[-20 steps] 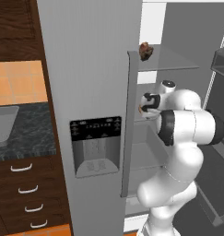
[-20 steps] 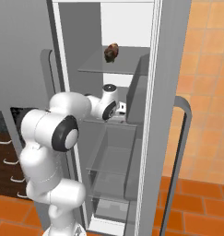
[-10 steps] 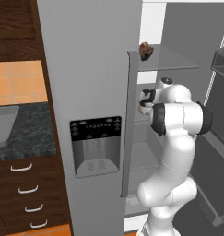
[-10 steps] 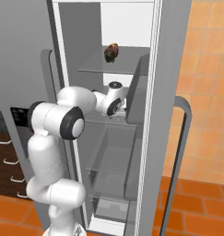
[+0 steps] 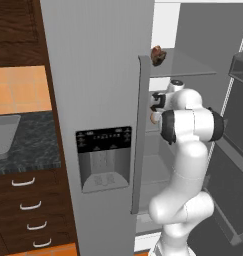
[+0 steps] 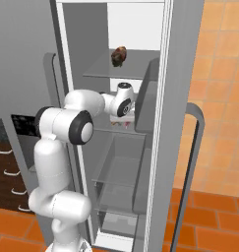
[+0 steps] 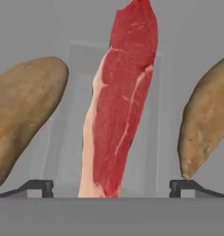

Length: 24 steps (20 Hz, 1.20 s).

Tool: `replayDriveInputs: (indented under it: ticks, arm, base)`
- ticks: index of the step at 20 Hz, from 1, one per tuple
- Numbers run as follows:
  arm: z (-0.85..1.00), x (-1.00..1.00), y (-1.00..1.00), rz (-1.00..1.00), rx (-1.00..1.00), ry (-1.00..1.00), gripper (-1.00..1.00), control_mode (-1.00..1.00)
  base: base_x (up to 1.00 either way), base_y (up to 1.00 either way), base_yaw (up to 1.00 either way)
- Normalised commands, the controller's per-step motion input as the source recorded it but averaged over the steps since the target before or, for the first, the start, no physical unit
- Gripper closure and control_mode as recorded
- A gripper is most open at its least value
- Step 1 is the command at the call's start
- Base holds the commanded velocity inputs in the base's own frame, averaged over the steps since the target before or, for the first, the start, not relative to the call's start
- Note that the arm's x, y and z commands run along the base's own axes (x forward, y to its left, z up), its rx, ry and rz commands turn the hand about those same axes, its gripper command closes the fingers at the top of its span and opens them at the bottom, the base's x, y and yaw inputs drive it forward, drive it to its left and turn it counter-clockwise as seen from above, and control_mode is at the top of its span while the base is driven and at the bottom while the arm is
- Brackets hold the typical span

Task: Place one sweet potato and one steak in each tupperware on the nearby counter, to pack two identical lunches.

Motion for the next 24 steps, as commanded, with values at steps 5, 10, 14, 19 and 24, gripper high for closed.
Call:
replayDriveInputs:
  ticks: [5, 10, 14, 19, 24]
  arm:
    - [-0.98, 0.00, 0.34, 0.00, -0.08, 0.00, -1.00, -1.00]
    - [-0.97, -0.07, 0.23, 0.00, -0.06, -0.01, 1.00, -1.00]
    - [-0.62, -0.22, 0.00, 0.00, 0.00, -0.06, 1.00, -1.00]
    - [-0.39, -0.28, -0.16, 0.00, 0.05, -0.07, 1.00, -1.00]
    - [-0.33, -0.51, -0.27, 0.00, 0.03, -0.12, 1.00, -1.00]
  base:
    - [0.00, 0.00, 0.00]
    - [0.00, 0.00, 0.00]
    - [0.00, 0.00, 0.00]
    - [0.00, 0.00, 0.00]
    - [0.00, 0.00, 0.00]
